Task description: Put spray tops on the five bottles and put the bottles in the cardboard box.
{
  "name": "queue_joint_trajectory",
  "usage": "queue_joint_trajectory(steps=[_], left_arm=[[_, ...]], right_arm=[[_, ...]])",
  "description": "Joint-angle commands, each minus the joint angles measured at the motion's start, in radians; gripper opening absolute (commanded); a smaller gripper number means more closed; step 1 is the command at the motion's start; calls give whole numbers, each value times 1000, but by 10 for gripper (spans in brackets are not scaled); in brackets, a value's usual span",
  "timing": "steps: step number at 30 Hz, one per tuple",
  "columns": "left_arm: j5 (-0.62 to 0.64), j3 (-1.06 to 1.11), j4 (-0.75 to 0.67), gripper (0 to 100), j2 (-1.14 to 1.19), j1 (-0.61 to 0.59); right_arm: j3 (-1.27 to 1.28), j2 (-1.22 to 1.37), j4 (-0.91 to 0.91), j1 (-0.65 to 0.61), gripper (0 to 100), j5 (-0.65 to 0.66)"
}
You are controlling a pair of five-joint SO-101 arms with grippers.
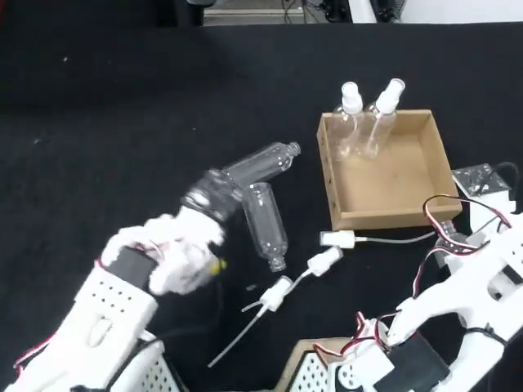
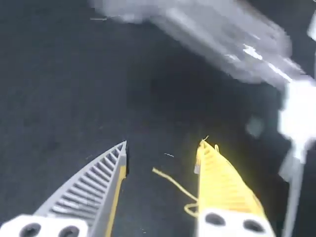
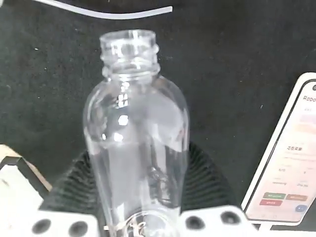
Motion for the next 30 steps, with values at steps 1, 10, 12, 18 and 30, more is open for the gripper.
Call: queue_joint_trajectory(steps=[1,10,12,18,30], left_arm=[[-20,-73,26,213,-3,228],[-18,107,-247,215,138,254],[-18,64,-256,213,221,268],[-12,-131,-253,213,417,278],[58,-203,-253,213,512,476]], right_arm=[[-19,-1,6,-9,11,-8],[-15,-1,11,-18,11,-8],[-15,-1,11,-21,11,-8],[4,-4,5,-38,11,-8],[7,-1,3,11,11,-5]])
